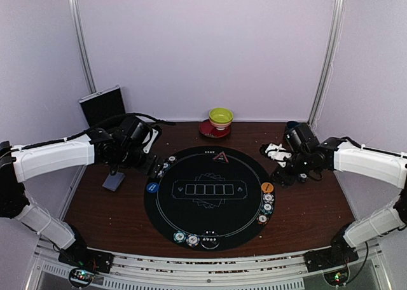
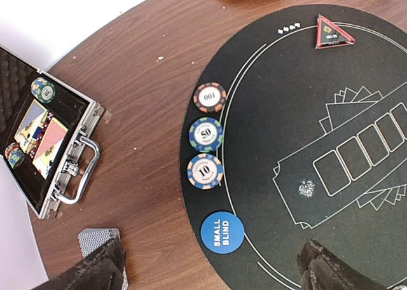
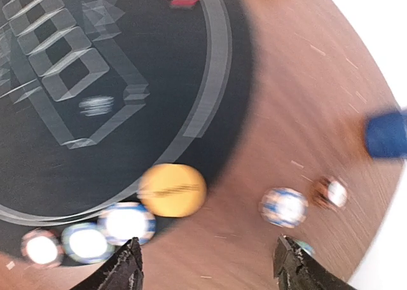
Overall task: Distribute texas hold em gaming equipment
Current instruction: Place the poker chips pile in the big blind area, then pick up the pile of poker chips from the pile of poker chips.
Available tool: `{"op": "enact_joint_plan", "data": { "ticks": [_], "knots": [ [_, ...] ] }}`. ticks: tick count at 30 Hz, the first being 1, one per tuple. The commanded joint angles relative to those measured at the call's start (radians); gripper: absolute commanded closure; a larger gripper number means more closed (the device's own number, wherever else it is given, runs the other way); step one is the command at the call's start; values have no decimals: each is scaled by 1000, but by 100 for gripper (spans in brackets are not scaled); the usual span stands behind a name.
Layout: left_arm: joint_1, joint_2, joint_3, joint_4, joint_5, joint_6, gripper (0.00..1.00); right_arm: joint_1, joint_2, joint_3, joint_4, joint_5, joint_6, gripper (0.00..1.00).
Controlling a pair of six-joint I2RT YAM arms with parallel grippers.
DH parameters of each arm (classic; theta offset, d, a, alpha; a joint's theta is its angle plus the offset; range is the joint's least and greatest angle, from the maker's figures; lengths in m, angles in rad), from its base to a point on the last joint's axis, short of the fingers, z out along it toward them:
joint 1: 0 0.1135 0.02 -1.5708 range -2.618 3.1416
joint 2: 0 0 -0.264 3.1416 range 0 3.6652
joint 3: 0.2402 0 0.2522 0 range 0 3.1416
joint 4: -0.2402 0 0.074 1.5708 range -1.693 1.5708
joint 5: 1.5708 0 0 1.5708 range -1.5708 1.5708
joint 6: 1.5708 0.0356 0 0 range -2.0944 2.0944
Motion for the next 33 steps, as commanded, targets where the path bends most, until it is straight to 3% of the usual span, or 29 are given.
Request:
{"op": "enact_joint_plan", "data": {
  "ticks": [1,8,14,19,33],
  "knots": [
    [4,-7,15,28,2,9,2,-123,27,30,49,78,91,27],
    [4,-8,15,28,-2,7,2,-307,107,92,65,120,171,26],
    [3,-7,16,28,0,8,2,-423,281,318,-65,41,248,26],
    [3,-8,14,28,0,8,2,-443,412,426,-84,49,295,26],
    [4,0,16,28,-3,8,2,-452,520,366,22,126,312,27]
  ]
}}
